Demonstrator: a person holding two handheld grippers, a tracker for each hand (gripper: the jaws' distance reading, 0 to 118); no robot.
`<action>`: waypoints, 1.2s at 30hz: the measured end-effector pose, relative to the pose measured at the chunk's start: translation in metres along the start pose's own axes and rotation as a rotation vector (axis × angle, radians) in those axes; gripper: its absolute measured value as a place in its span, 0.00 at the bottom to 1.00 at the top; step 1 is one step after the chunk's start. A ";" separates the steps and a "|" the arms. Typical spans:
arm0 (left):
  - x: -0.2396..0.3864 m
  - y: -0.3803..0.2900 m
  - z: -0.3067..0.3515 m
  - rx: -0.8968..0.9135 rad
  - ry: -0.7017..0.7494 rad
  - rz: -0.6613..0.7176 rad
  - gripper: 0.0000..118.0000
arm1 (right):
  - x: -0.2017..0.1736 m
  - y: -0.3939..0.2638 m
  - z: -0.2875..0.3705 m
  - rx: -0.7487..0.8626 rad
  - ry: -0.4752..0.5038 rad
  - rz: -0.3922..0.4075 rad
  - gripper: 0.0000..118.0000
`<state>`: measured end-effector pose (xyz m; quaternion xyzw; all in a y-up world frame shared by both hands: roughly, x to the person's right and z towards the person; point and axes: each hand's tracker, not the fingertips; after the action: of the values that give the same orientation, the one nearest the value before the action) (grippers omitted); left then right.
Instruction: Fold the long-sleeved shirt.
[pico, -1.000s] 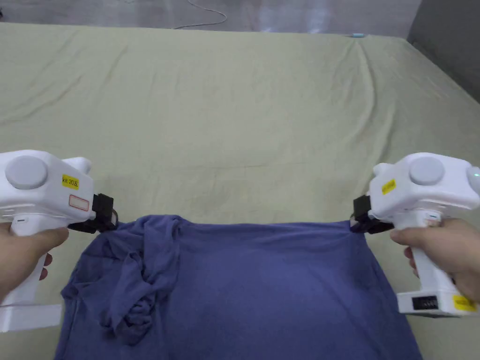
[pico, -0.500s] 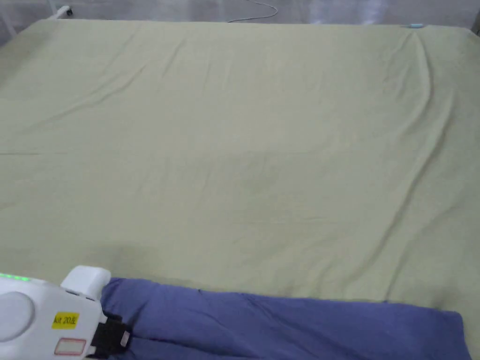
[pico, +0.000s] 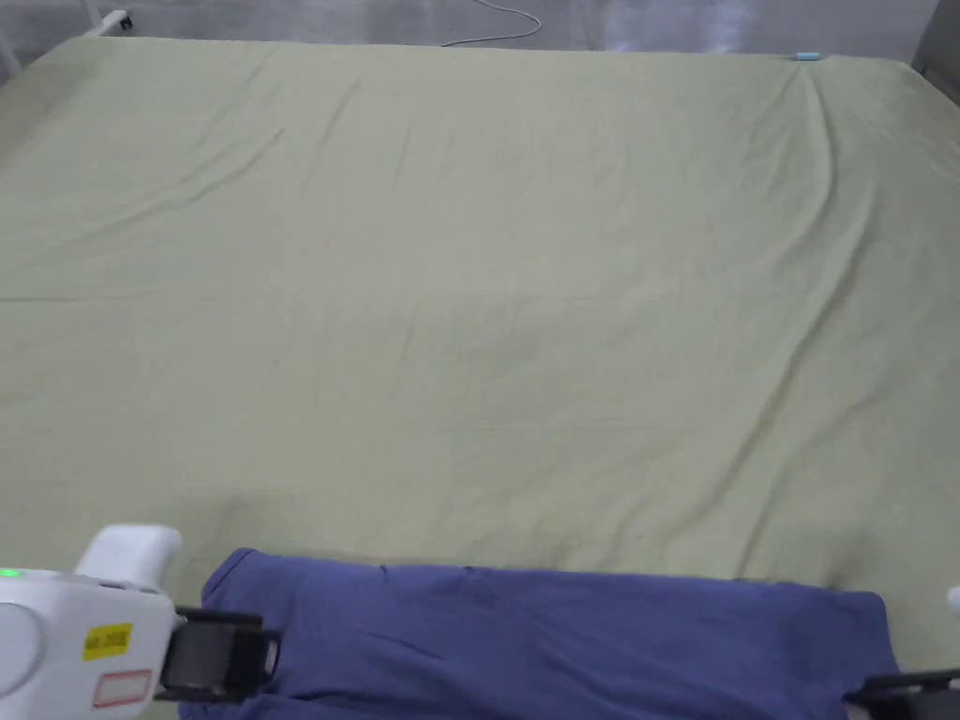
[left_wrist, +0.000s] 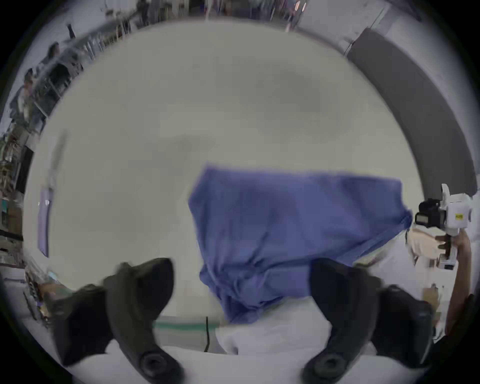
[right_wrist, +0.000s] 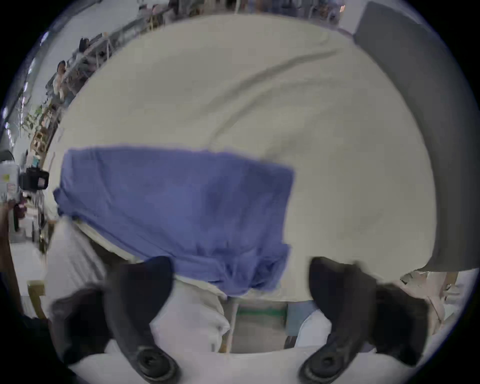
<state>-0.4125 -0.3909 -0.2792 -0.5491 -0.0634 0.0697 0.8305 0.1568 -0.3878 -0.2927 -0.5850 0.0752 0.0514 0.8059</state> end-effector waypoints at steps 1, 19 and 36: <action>0.001 0.003 0.014 0.068 -0.026 0.024 0.94 | -0.004 0.002 0.023 0.070 0.006 -0.012 0.95; -0.080 -0.021 -0.066 -0.017 -0.309 0.355 1.00 | -0.071 0.009 0.006 0.250 0.390 -0.088 0.00; -0.020 -0.014 -0.193 -0.204 -0.884 0.482 0.19 | -0.106 0.019 -0.034 0.210 0.684 -0.008 0.00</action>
<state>-0.3966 -0.5742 -0.3423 -0.5444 -0.2866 0.4783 0.6268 0.0469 -0.4140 -0.3019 -0.4827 0.3433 -0.1587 0.7899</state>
